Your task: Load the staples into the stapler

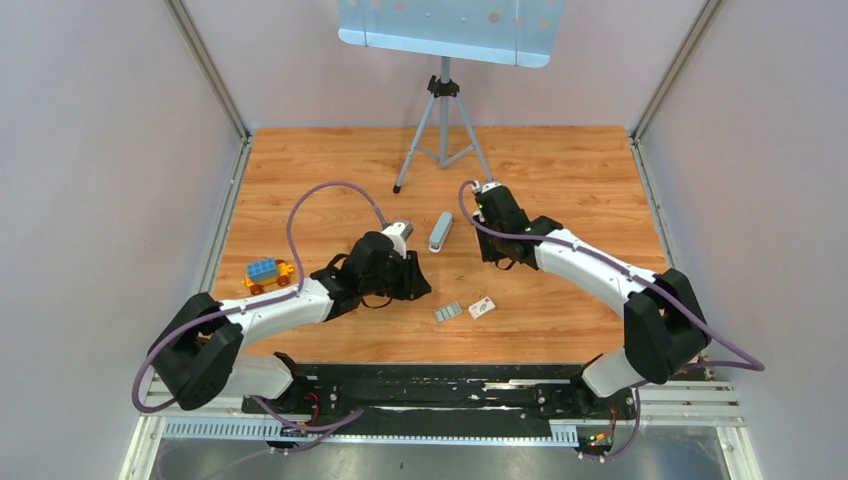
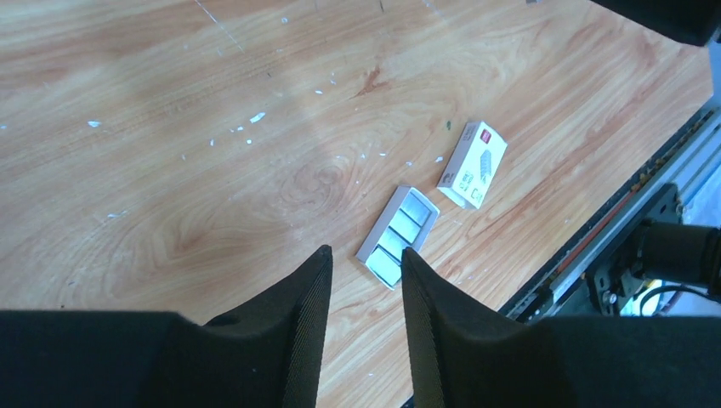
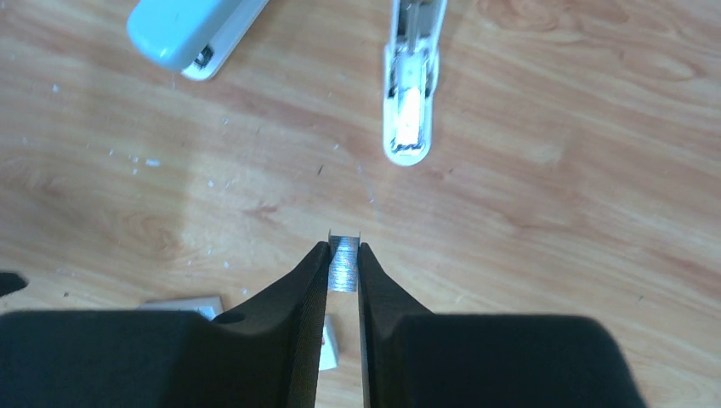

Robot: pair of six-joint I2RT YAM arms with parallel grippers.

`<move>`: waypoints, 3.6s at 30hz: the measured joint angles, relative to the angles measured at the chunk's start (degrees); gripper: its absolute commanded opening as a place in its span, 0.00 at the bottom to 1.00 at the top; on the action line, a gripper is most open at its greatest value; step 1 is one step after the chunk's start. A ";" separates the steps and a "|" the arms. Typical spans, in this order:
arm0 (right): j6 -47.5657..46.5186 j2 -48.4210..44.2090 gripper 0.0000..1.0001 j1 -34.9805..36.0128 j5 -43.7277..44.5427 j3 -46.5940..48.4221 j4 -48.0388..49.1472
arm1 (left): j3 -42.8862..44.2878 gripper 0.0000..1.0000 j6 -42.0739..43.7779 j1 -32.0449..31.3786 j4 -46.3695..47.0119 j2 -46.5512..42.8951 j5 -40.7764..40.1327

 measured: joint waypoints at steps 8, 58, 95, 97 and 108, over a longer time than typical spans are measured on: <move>-4.48 5.57 0.20 -6.08 -4.55 3.48 3.10 | 3.41 0.73 4.26 0.00 -9.51 -6.14 -3.82; -11.50 17.00 0.20 -12.57 -14.56 7.50 8.50 | 10.58 1.00 13.62 -0.02 -26.75 -13.16 -8.94; -11.19 18.38 0.34 -13.00 -14.88 7.76 8.28 | 10.58 1.00 13.38 0.00 -25.83 -12.31 -11.45; -10.95 17.94 0.35 -13.00 -14.86 7.82 7.80 | 10.56 1.00 12.90 0.24 -24.85 -12.31 -11.72; -8.02 16.70 0.35 -15.28 -14.93 10.10 7.10 | 13.88 0.78 9.88 1.90 -15.98 -1.81 -7.63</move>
